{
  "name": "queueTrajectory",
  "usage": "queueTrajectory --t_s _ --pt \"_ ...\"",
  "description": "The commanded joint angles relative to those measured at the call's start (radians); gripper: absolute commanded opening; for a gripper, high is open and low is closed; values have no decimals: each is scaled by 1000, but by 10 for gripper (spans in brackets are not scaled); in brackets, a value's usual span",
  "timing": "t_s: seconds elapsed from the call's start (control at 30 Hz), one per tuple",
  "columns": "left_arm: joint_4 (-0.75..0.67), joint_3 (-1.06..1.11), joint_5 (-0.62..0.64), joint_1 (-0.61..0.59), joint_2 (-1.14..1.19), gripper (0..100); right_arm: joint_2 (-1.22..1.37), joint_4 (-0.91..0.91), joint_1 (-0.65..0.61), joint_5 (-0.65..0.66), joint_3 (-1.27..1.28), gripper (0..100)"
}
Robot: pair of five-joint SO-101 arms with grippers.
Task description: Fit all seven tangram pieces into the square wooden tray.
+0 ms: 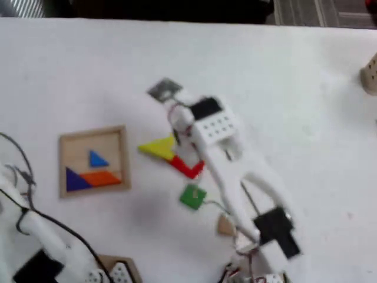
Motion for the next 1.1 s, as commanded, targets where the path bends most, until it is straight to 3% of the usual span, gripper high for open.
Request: queueTrajectory --t_s 0.0,0.2,0.4,0.83,0.97,1.07 --pt "11 54 -20 128 -117 132 -277 -130 82 -8 311 18" --pt "-60 195 -20 295 -239 132 -613 -314 185 -8 752 18" --pt "-207 327 -21 346 -326 132 -826 -460 346 -5 1000 18" --pt "-196 371 -112 348 -473 132 -900 -558 395 114 1151 18" --pt "-158 261 -110 351 -466 127 -897 -558 397 114 1152 18" --pt "-110 121 -89 386 -406 32 -897 -558 397 118 1152 18"
